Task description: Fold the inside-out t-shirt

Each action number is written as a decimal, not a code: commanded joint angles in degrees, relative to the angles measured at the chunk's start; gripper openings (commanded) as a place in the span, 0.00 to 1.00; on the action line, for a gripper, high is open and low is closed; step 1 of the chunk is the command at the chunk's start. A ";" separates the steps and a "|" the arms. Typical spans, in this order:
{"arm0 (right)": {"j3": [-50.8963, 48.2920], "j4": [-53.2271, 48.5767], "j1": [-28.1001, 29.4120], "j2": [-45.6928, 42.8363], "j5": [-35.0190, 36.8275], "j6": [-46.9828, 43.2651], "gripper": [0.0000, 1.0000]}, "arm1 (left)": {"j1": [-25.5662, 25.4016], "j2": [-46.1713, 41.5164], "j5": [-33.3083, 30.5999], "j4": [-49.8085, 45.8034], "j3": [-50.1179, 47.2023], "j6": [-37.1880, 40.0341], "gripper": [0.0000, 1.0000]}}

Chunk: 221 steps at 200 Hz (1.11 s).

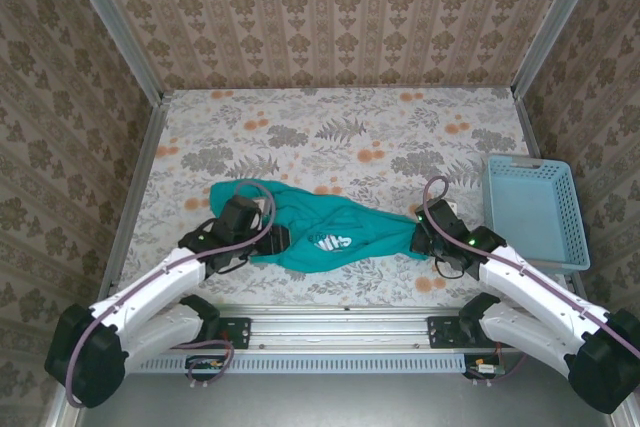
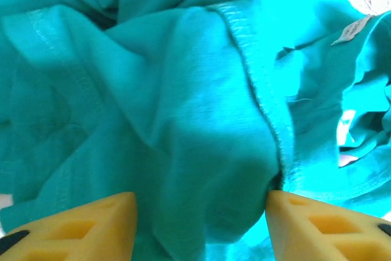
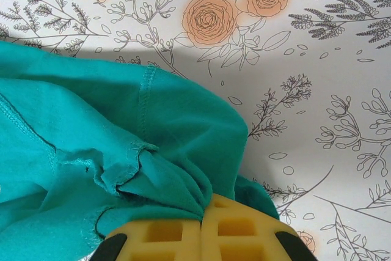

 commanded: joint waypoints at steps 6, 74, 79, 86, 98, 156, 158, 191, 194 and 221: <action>2.00 -0.53 -0.26 -0.62 1.97 -0.55 0.00 | 0.42 2.14 -1.93 0.13 3.15 2.24 0.28; 15.50 -8.36 -0.42 -5.84 10.23 -9.91 0.00 | 2.87 -2.30 -7.21 -14.08 20.44 10.19 0.00; 16.95 -9.04 -0.44 -6.46 10.82 -10.95 0.00 | 3.06 -3.36 -7.73 -15.59 22.74 10.86 0.00; 19.12 -9.87 -0.43 -7.17 11.56 -12.54 0.00 | 3.41 -4.96 -8.53 -17.55 25.78 11.81 0.00; 23.39 -11.04 -0.51 -8.27 12.50 -15.12 0.00 | 3.92 -7.28 -9.34 -19.94 30.94 13.06 0.00; 47.69 -16.27 -0.53 -10.03 9.12 -21.66 0.00 | 4.74 -12.05 -8.44 -25.54 52.30 16.83 0.00; 48.59 -16.36 -0.53 -10.13 8.76 -21.79 0.00 | 4.71 -12.36 -8.21 -25.51 52.70 16.91 0.00; 61.61 -17.28 -0.53 -9.95 1.63 -22.67 0.00 | 4.70 -15.47 -5.67 -23.72 58.85 16.63 0.00; 62.64 -17.35 -0.54 -9.61 1.12 -22.61 0.00 | 4.70 -15.41 -5.41 -23.65 59.35 16.53 0.00; 69.97 -16.97 -0.55 -5.87 -0.40 -23.67 0.00 | 4.72 -13.33 -3.99 -21.57 61.72 15.90 0.00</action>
